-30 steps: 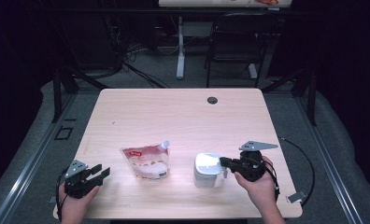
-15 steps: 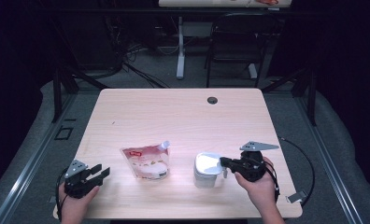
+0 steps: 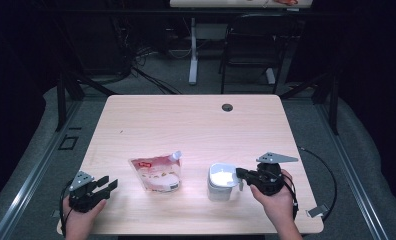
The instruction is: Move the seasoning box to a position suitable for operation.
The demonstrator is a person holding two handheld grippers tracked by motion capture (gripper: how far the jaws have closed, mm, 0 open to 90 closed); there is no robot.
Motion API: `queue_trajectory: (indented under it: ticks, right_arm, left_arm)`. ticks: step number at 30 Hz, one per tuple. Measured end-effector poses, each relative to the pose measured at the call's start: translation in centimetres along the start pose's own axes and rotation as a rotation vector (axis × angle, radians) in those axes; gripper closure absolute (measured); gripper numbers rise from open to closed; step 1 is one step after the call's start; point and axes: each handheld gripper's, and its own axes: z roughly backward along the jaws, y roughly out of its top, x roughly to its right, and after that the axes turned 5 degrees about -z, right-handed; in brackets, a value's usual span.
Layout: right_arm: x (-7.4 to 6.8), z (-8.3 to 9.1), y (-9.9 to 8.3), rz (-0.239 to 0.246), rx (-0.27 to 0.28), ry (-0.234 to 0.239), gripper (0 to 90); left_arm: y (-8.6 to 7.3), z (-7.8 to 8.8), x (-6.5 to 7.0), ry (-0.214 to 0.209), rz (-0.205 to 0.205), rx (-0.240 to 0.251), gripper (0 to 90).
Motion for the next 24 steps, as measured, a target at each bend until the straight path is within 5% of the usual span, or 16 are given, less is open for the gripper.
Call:
queue_trajectory:
  ticks: [24]
  right_arm:
    - [0.15, 0.08, -0.17, -0.004, 0.010, -0.006, 90.0]
  left_arm:
    - [-0.06, -0.19, 0.11, 0.002, -0.001, 0.000, 57.3]
